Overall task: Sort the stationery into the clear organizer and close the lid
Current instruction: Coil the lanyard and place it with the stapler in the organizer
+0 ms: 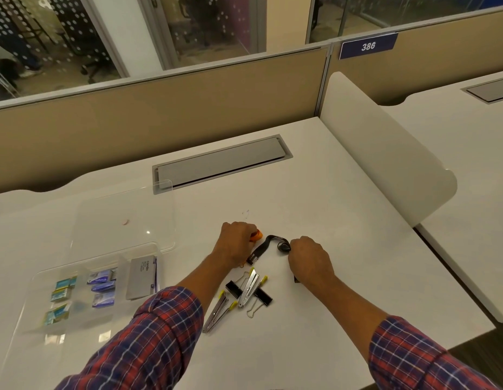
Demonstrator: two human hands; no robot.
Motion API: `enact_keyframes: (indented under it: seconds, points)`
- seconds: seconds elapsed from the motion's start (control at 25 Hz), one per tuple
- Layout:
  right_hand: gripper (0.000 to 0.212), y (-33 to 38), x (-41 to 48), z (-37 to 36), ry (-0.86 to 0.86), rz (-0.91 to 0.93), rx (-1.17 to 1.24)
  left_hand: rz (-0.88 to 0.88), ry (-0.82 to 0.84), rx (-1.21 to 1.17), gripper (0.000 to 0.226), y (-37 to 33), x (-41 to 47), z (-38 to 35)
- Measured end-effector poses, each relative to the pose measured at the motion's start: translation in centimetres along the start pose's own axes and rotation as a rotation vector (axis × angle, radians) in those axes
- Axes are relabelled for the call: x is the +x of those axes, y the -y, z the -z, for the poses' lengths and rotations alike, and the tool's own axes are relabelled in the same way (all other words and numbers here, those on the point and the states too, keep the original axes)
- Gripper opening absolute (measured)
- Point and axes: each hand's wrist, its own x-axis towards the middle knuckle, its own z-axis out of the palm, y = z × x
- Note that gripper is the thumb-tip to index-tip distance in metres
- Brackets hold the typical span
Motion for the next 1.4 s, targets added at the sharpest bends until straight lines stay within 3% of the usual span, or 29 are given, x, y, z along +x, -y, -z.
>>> enact_keyframes:
  seconds: [0.12,0.32,0.48,0.76,0.88,1.0,1.08,1.24,1.4]
  points:
    - [0.016,-0.2,0.2,0.0,-0.02,-0.049,0.074,0.079,-0.017,-0.123,0.006,0.5,0.0,-0.2]
    - [0.027,1.9,1.0,0.5,-0.138,-0.036,0.247,0.118,0.034,-0.125,0.032,0.2,-0.4,-0.2]
    - [0.036,5.2,1.4,0.9,-0.149,0.005,0.337,0.087,0.066,-0.067,0.022,-0.8,-0.9,0.0]
    - [0.014,7.0,2.1,0.3,-0.138,0.014,0.251,0.107,0.063,-0.257,0.003,0.5,-0.4,0.3]
    - [0.033,6.9,2.2,0.0,-0.119,-0.01,0.214,0.197,-0.005,-0.295,0.01,1.3,-0.2,0.5]
    - [0.042,7.3,2.0,0.3,-0.141,-0.011,0.198,0.265,-0.057,-0.393,0.033,1.2,-0.5,0.2]
    - [0.039,7.5,1.8,0.7,-0.134,0.009,0.138,0.292,-0.089,-0.419,0.04,1.1,-0.7,0.0]
    - [0.021,7.6,1.7,1.5,-0.085,-0.004,0.094,0.329,-0.09,-0.262,0.015,1.1,-0.3,0.6]
    - [0.012,6.9,1.6,2.2,-0.071,-0.052,0.172,0.346,-0.02,-0.184,0.012,0.7,-0.2,1.2]
